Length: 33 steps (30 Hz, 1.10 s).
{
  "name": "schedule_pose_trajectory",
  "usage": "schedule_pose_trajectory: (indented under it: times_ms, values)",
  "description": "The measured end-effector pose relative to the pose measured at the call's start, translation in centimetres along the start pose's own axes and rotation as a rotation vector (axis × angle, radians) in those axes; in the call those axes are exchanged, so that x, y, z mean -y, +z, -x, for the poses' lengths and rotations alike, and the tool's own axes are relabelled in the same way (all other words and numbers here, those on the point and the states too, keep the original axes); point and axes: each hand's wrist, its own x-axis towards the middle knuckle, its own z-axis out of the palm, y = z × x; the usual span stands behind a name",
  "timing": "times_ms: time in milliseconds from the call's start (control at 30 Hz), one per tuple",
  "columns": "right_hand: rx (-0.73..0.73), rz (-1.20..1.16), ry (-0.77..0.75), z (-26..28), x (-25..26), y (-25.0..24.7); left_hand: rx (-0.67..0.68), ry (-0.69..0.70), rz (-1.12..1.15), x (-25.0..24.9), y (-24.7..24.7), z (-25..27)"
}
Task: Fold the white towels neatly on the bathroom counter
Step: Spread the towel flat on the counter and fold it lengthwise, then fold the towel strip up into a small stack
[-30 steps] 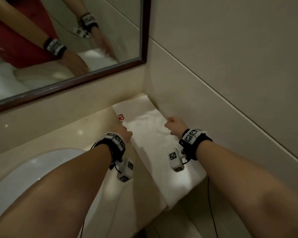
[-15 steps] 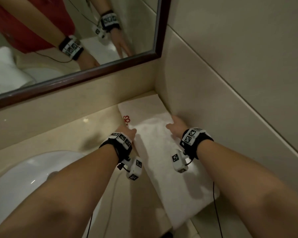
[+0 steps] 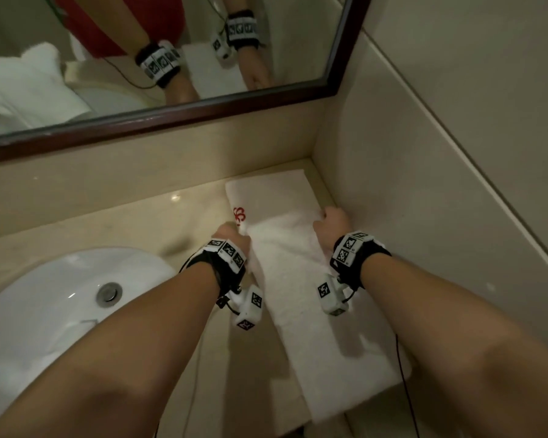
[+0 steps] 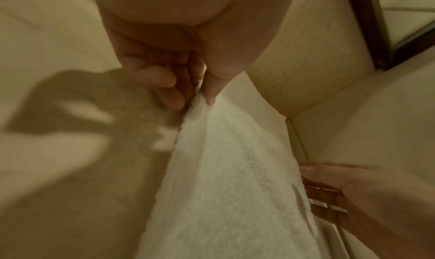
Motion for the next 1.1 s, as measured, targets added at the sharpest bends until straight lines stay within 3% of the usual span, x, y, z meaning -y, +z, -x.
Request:
schedule_pose_trajectory:
  times_ms: [400,667,1100]
  values:
    - [-0.01,-0.026,0.026,0.5,2.9,2.3,-0.064,-0.001,-0.056,3.6,-3.2,0.6]
    - [0.073,-0.057,0.029,-0.2,3.5,2.3,-0.13,-0.066,0.052,3.1,-2.5,0.4]
    - [0.059,-0.444,0.108,-0.3,2.8,0.5,-0.07,-0.119,0.221,2.2,-2.3,1.3]
